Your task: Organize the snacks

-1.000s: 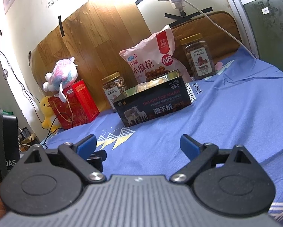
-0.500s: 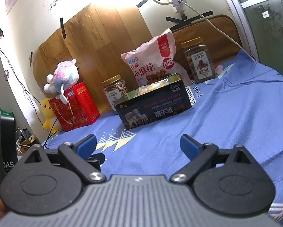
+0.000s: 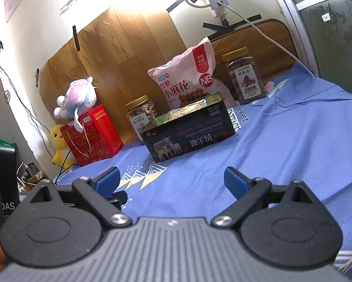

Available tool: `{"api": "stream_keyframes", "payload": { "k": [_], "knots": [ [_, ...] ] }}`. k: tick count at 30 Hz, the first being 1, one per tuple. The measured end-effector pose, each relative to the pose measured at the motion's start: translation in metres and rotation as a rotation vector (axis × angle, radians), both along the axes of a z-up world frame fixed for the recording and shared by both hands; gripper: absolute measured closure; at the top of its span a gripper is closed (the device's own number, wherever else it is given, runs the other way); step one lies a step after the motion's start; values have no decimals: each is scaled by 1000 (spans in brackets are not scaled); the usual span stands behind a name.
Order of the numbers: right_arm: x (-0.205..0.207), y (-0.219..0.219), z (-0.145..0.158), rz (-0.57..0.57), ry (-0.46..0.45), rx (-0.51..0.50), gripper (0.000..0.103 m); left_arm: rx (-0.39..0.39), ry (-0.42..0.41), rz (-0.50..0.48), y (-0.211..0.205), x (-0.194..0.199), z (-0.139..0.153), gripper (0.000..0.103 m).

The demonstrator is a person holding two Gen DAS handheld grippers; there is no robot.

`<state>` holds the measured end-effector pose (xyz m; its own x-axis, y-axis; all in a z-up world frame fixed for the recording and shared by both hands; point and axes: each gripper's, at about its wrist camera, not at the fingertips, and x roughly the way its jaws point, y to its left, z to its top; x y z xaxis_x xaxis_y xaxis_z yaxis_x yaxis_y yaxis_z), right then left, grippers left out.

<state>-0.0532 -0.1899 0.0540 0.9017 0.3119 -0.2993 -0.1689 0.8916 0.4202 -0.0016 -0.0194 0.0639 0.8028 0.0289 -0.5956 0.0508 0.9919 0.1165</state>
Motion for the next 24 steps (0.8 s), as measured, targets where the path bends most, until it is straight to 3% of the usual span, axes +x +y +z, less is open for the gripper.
{"api": "stream_keyframes", "payload": {
  "k": [13,24],
  "knots": [
    [-2,0,-2,3,-5,1,6,6,14,-3,0,-1,-1,0],
    [-1,-5,-4,-5,6,15,6,9,75,21,-1,5,-7,0]
  ]
}}
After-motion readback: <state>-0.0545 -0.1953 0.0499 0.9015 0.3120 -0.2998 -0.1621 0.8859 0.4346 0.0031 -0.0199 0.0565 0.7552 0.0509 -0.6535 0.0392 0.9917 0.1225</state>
